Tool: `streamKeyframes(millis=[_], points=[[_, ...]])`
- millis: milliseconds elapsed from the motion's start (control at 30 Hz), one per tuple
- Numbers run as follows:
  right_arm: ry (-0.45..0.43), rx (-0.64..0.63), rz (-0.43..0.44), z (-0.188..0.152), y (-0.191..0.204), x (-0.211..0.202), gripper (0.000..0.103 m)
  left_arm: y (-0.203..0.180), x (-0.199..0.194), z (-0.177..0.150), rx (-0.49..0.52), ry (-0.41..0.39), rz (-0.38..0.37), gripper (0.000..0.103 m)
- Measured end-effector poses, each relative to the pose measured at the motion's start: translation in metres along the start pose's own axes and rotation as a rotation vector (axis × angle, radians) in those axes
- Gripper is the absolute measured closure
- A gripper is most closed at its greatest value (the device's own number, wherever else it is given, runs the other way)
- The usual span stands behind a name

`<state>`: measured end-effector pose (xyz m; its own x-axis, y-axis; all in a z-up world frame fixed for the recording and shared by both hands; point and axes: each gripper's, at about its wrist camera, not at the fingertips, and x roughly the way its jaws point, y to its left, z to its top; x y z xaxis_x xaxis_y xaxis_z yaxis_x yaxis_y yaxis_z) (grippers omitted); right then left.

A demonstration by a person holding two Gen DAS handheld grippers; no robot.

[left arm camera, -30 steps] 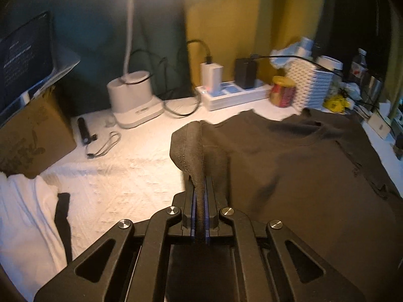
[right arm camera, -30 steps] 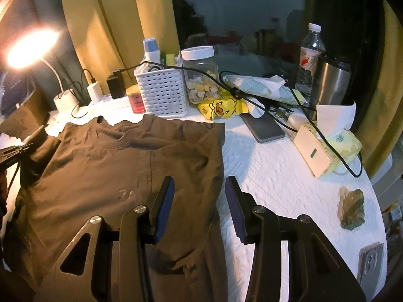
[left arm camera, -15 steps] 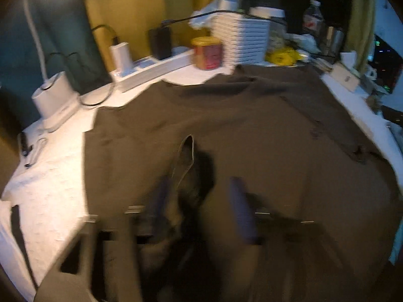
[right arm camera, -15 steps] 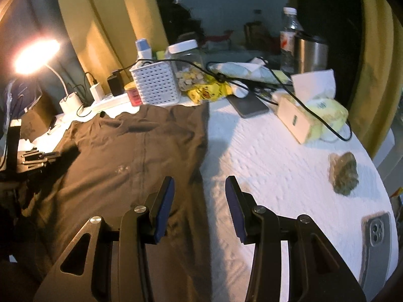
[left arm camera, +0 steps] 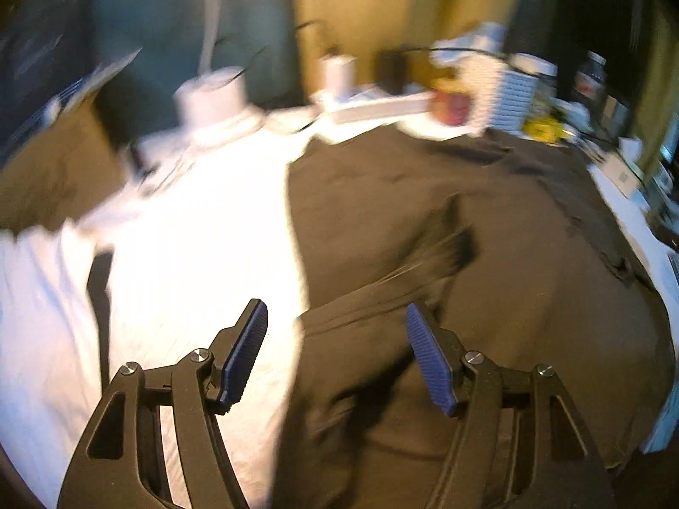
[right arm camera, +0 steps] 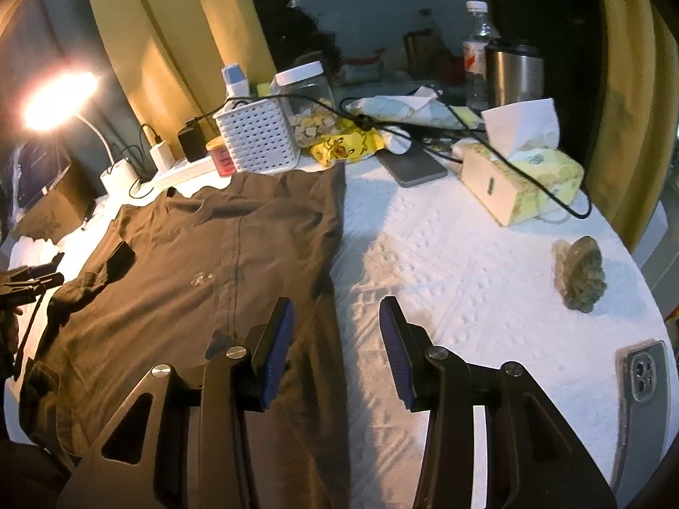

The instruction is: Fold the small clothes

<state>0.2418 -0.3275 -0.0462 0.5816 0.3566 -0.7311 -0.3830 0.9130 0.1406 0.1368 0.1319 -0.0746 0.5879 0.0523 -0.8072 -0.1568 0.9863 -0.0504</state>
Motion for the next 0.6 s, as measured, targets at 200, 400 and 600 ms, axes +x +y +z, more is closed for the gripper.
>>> streamKeyframes(millis=[200, 400, 600], points=[[0.002, -0.02, 0.006, 0.002, 0.015, 0.003, 0.058, 0.012, 0.009, -0.014, -0.062, 0.003, -0.087, 0.036], [0.005, -0.027, 0.001, 0.002, 0.019, 0.002, 0.058, -0.003, 0.013, -0.014, -0.016, 0.003, -0.136, 0.085], [0.019, -0.032, 0.006, 0.001, 0.02, 0.001, 0.058, -0.039, -0.004, -0.021, 0.114, -0.047, -0.066, 0.089]])
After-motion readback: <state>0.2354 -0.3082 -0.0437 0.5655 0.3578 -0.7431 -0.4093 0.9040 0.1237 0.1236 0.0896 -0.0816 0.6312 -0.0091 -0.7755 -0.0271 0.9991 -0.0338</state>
